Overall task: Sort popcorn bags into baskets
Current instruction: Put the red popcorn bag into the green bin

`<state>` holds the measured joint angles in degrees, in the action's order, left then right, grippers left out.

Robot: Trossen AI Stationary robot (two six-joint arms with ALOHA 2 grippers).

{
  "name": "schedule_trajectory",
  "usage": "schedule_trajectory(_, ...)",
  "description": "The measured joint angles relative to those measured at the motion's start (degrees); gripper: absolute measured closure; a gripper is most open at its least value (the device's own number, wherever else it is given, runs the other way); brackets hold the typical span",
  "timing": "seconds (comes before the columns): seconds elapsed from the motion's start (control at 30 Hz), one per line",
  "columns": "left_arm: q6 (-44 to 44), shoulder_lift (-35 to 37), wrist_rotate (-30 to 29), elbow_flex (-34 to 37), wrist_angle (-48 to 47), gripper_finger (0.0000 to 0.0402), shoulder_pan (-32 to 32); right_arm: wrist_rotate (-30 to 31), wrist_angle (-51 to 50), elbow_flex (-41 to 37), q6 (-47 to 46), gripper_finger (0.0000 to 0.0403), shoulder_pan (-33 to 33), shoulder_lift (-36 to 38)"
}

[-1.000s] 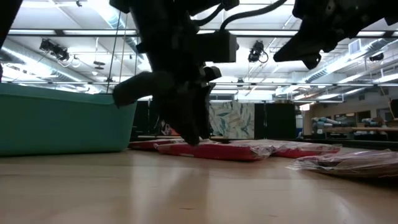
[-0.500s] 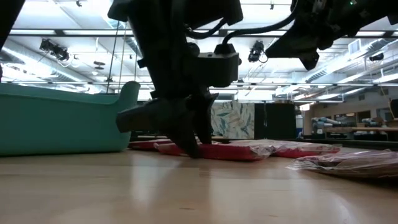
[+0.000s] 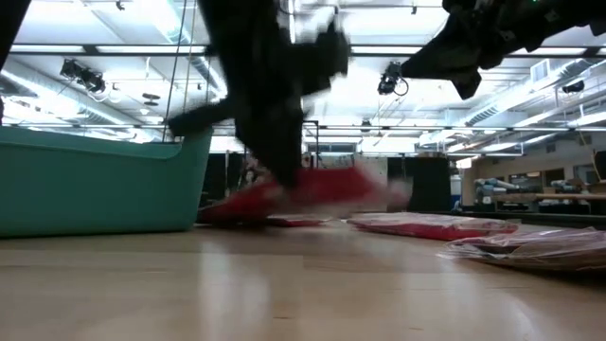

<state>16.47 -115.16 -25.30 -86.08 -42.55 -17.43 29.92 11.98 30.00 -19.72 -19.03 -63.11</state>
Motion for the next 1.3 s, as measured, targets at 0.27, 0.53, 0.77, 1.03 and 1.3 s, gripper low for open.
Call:
schedule_trajectory(0.27,-7.7,10.8,-1.2,-2.4,-4.0,0.0382,-0.1,5.3,0.8,0.0,5.6,0.0376,0.0,0.8)
schedule_trajectory(0.53,-28.5,20.7,-0.5,-2.6,-18.9,0.0382,-0.5,6.1,4.5,0.0,11.2,0.0376,0.1,1.1)
schedule_trajectory(0.77,-47.3,23.2,-0.6,-2.6,-35.1,0.0382,-2.0,6.1,5.9,0.0,13.7,0.0376,0.1,1.1)
schedule_trajectory(1.03,-61.3,23.1,2.6,-2.6,-40.6,0.0382,-6.1,4.4,6.4,0.0,15.2,0.0376,0.1,1.0)
schedule_trajectory(1.3,-74.1,23.0,6.5,4.5,-44.9,0.0382,-10.8,3.0,6.5,0.0,15.4,0.0376,0.1,1.0)
